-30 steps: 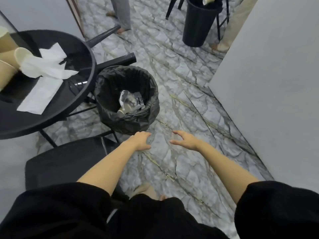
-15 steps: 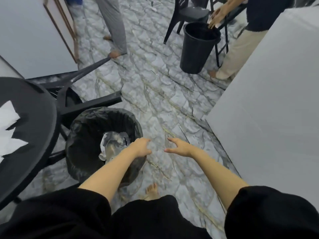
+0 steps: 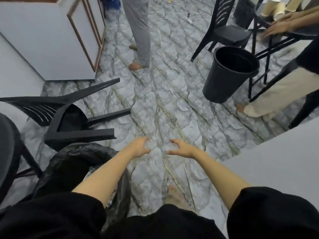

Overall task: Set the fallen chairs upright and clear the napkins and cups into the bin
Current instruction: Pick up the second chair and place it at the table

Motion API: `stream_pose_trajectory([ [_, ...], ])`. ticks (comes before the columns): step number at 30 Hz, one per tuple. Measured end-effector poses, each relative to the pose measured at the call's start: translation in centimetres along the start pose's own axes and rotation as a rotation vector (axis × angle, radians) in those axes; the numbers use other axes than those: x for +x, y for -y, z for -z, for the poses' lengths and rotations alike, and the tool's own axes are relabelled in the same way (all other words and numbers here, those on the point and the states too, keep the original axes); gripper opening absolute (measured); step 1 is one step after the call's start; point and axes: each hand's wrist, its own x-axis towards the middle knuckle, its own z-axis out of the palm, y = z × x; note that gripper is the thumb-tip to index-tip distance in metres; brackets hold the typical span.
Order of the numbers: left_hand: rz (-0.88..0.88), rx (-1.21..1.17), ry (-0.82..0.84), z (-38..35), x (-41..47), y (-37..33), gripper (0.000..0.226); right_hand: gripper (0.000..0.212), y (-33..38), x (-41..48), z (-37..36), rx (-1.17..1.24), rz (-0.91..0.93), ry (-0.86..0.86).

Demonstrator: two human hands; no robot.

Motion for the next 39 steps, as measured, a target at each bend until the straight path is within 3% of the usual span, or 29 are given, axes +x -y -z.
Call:
stream_pose_trajectory([
  [8, 0.119, -0.123, -0.068, 8.2, 10.9, -4.0, 0.065, 0.077, 0.2, 10.8, 15.1, -0.184, 0.077, 0.153],
  [20, 0.236, -0.238, -0.104, 24.5, 30.1, -2.0, 0.066, 0.075, 6.5, 31.5, 33.2, -0.356, 0.193, 0.194],
  [26, 0.352, -0.396, -0.14, 34.7, 39.1, 1.2, 0.063, 0.076, 14.2, 44.3, 42.6, -0.412, 0.221, 0.278],
  [31, 0.389, -0.449, -0.145, 36.5, 41.1, 3.3, 0.064, 0.076, 15.8, 48.3, 44.2, -0.47, 0.266, 0.325],
  [39, 0.599, -0.614, -0.379, 48.0, 48.5, 10.4, 0.056, 0.076, 29.8, 64.3, 51.2, -0.653, 0.483, 0.457],
])
